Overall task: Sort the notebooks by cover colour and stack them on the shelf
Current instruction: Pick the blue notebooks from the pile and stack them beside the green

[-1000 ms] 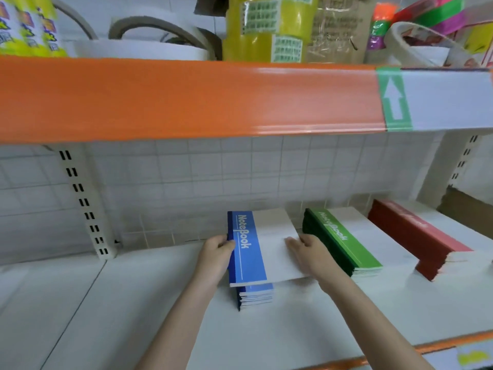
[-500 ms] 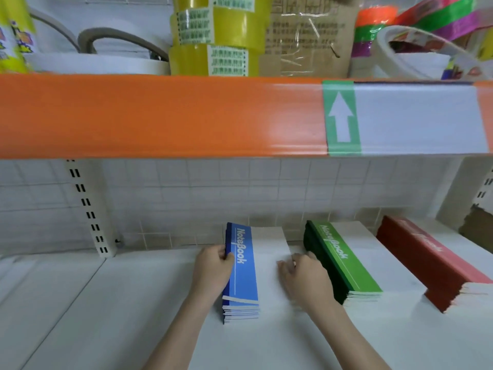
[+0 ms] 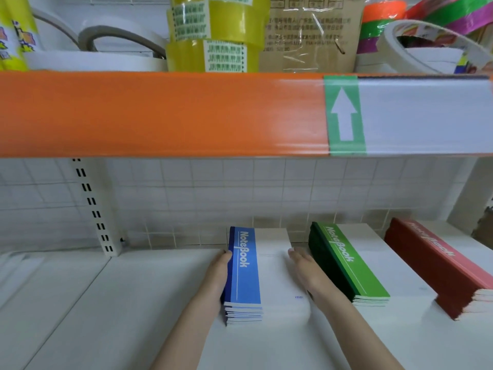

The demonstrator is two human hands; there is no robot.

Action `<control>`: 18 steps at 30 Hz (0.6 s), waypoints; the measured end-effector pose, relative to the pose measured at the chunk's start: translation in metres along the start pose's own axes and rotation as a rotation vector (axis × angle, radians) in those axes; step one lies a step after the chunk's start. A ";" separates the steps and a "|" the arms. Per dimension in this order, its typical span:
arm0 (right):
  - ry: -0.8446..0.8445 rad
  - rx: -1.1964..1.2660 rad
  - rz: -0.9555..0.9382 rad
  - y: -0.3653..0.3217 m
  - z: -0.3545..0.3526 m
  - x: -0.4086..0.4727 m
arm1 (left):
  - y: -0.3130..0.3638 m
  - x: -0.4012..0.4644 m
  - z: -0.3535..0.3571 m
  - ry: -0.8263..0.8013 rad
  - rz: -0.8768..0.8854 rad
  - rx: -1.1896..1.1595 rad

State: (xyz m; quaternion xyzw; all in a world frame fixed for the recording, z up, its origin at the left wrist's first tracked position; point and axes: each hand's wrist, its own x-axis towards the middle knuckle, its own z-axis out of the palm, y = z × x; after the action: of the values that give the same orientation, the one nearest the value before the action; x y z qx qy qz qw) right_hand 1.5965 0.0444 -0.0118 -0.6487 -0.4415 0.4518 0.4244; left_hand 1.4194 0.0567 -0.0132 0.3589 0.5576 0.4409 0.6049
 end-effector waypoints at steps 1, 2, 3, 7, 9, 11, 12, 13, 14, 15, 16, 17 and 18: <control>-0.024 0.034 0.032 0.000 0.002 0.002 | 0.000 -0.002 0.002 -0.026 -0.023 -0.048; -0.041 0.049 0.046 -0.001 0.004 0.003 | 0.000 -0.002 0.004 -0.043 -0.016 -0.077; -0.050 0.049 0.042 -0.001 0.006 0.004 | -0.001 -0.001 0.005 -0.052 0.002 -0.087; -0.050 -0.020 -0.012 0.006 0.008 0.011 | -0.003 0.001 0.003 -0.073 0.033 -0.052; -0.049 -0.074 -0.014 0.005 0.009 0.013 | -0.004 0.001 0.003 -0.080 0.034 -0.046; -0.053 -0.103 -0.029 0.005 0.010 0.013 | -0.005 0.001 0.003 -0.085 0.041 -0.051; -0.051 -0.112 -0.037 0.005 0.010 0.014 | -0.005 0.002 0.003 -0.084 0.046 -0.056; -0.050 -0.117 -0.040 0.005 0.009 0.014 | -0.005 0.003 0.003 -0.083 0.052 -0.063; -0.051 -0.122 -0.042 0.006 0.009 0.015 | -0.006 0.003 0.003 -0.084 0.059 -0.071; -0.054 -0.126 -0.046 0.006 0.009 0.015 | -0.006 0.004 0.003 -0.087 0.066 -0.076; -0.056 -0.131 -0.049 0.006 0.009 0.015 | -0.006 0.004 0.003 -0.092 0.073 -0.078; -0.056 -0.131 -0.052 0.006 0.009 0.015 | -0.007 0.004 0.003 -0.096 0.075 -0.083; -0.056 -0.125 -0.050 0.006 0.010 0.016 | -0.007 0.005 0.003 -0.098 0.073 -0.088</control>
State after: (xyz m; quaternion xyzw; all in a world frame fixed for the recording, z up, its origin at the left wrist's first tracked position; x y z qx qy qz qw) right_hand 1.5916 0.0595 -0.0228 -0.6500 -0.4965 0.4305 0.3816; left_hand 1.4233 0.0590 -0.0210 0.3733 0.4940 0.4686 0.6301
